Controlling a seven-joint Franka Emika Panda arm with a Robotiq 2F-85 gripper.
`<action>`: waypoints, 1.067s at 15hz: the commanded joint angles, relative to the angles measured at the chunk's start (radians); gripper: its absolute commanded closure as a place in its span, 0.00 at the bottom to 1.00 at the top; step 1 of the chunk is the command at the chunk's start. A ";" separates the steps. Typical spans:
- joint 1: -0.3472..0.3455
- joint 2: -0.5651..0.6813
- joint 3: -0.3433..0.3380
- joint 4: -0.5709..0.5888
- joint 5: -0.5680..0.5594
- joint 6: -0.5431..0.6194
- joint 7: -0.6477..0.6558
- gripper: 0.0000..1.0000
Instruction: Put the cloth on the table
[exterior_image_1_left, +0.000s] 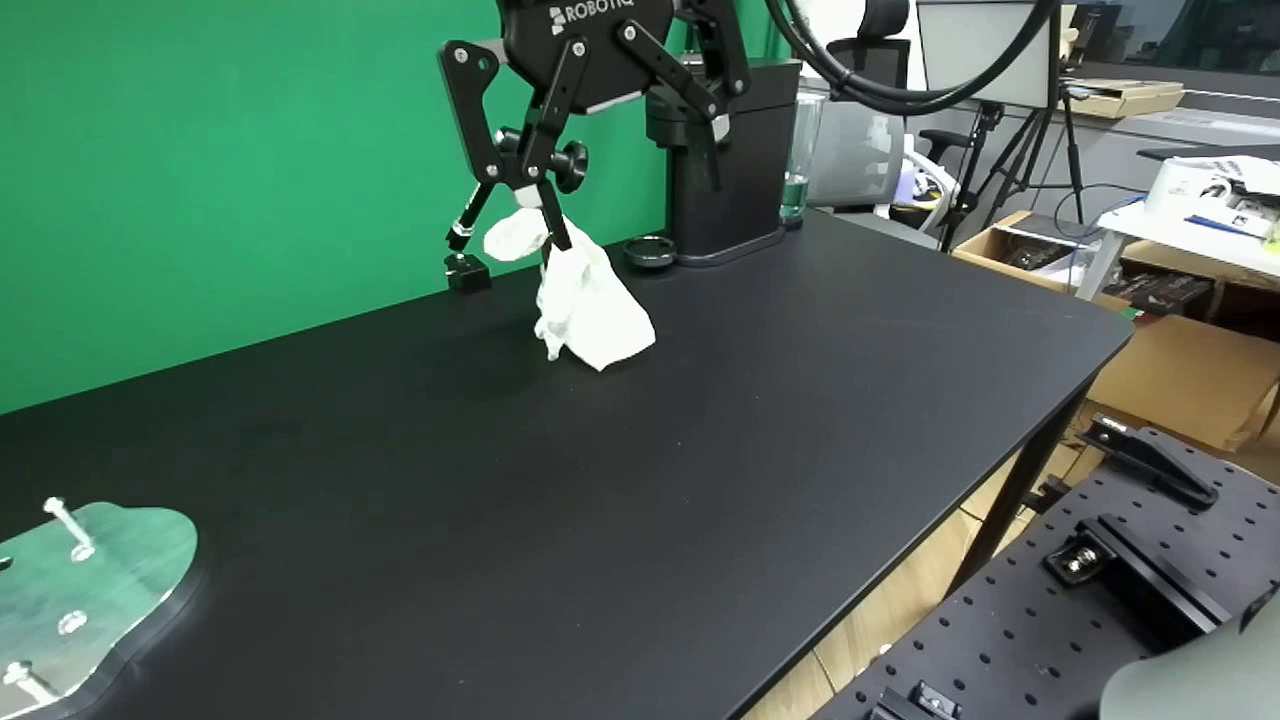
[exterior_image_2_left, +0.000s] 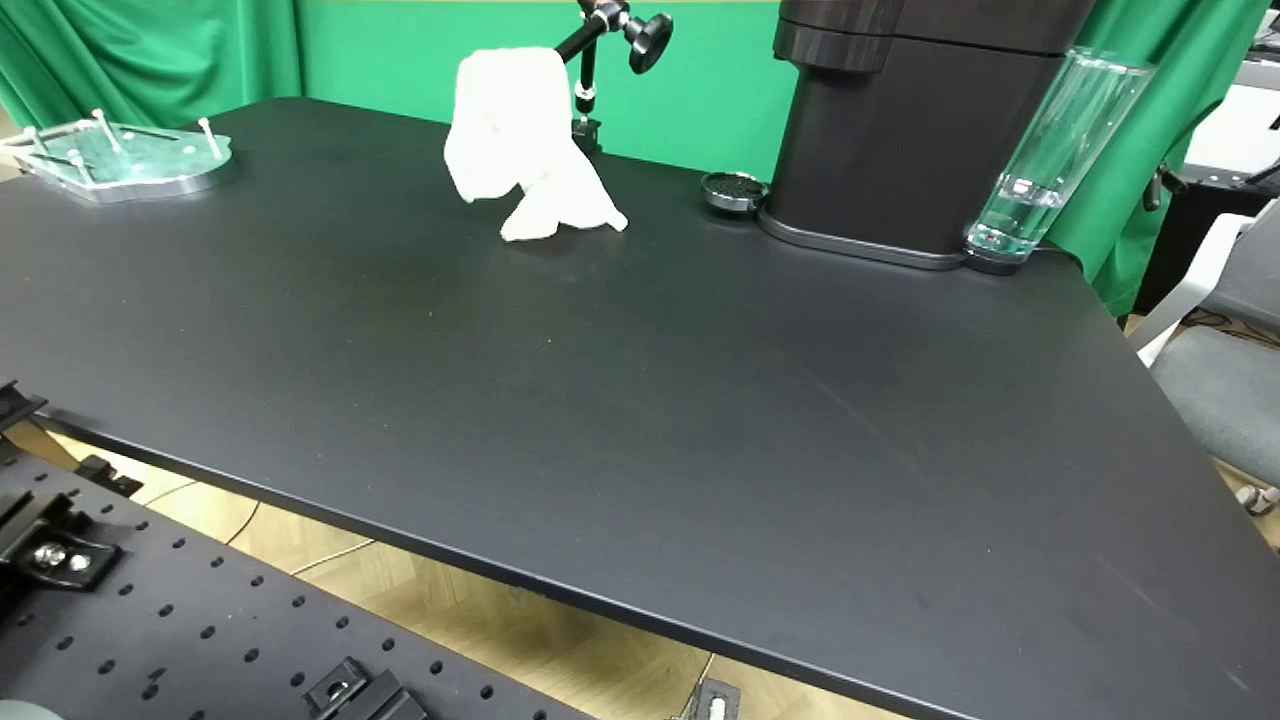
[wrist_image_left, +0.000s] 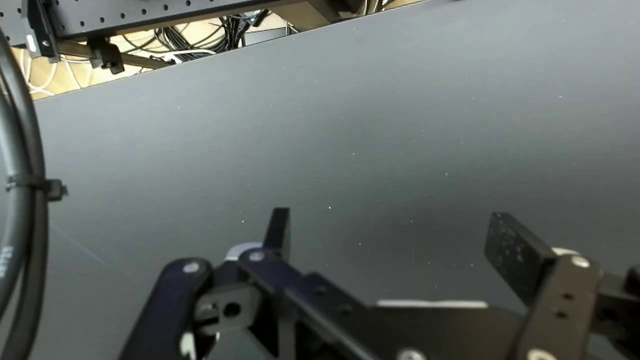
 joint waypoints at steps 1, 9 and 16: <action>0.036 0.005 -0.035 0.002 -0.013 -0.003 0.011 0.00; -0.017 0.077 -0.095 0.031 -0.253 0.210 -0.046 0.00; -0.108 0.257 -0.197 0.105 -0.338 0.587 0.113 0.00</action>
